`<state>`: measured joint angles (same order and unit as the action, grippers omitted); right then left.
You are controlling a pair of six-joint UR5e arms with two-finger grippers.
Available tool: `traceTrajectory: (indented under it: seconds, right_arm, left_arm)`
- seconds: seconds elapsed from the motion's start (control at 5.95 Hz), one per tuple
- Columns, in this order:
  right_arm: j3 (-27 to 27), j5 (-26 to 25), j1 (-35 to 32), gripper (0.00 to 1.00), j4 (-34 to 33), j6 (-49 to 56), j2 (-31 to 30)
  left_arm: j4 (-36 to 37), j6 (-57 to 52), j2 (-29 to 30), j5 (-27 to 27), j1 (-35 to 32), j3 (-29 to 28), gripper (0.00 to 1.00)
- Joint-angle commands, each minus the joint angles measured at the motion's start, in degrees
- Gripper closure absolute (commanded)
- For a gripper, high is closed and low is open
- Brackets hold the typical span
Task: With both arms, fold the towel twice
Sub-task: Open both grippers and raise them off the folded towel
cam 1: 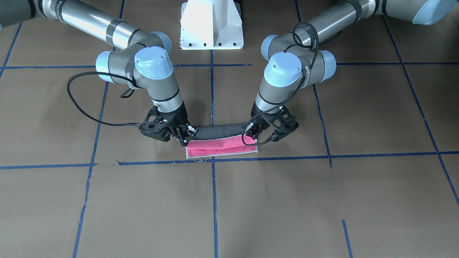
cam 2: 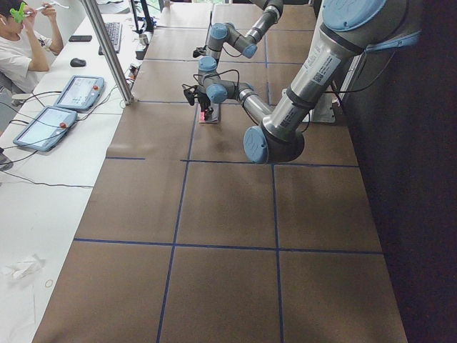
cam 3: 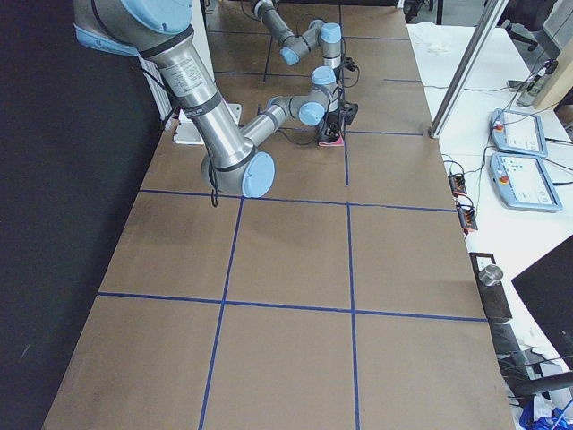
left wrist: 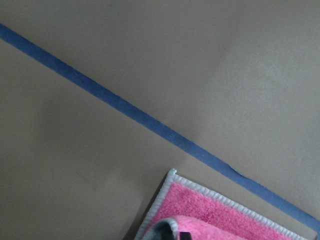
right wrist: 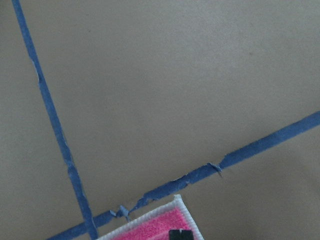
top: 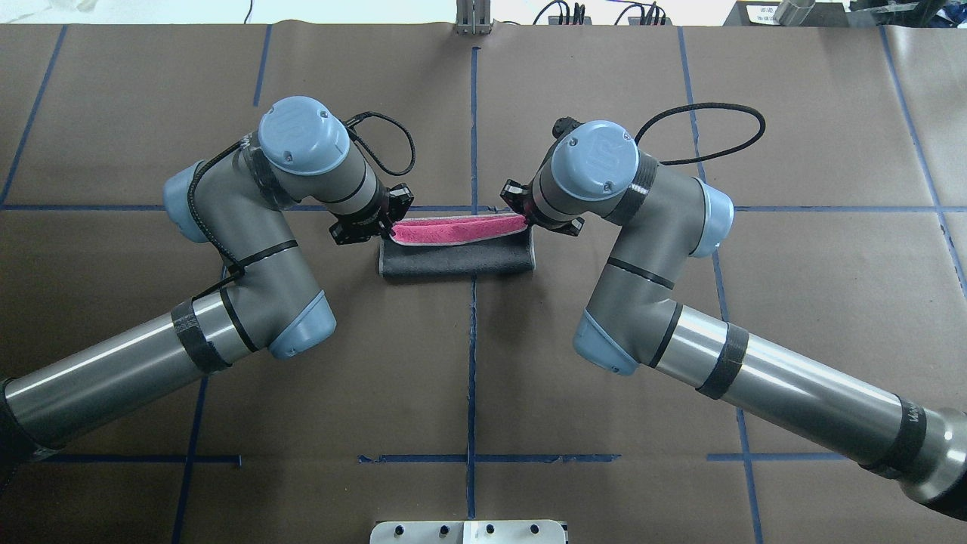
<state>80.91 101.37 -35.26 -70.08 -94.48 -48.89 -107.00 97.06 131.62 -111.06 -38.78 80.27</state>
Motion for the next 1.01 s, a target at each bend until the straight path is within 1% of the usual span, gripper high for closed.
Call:
traceTrajectory:
  seconds: [0.0,0.17,0.34,0.5,0.67,0.84]
  right_arm:
    - [-5.02,0.23,-1.38,0.98,0.04,-0.01,3.26]
    - [-6.54,0.24,-1.83,0.96,0.12,0.08,3.97]
    - [-6.64,0.24,-2.36,0.81,0.12,-0.01,3.98]
    - [-7.42,0.24,-2.88,0.01,0.12,0.17,3.98]
    - [-8.3,0.24,-3.67,0.0,0.12,2.0,4.33]
    - [-9.53,2.32,-5.51,0.0,0.12,3.23,5.12]
  left_arm:
    - [-0.05,-0.73,0.48,-0.3,-2.08,-1.08,0.0]
    - [-0.14,-0.73,0.48,-0.39,-2.08,-1.0,0.0]
    - [-0.14,-0.73,0.48,-0.39,-2.08,-0.91,0.0]
    - [-0.14,-0.73,0.48,-0.39,-2.08,-0.91,0.0]
    - [-0.14,-0.82,0.39,-0.39,-2.08,-0.73,0.0]
    - [-0.31,-0.82,-0.05,-0.48,-2.08,-0.56,0.0]
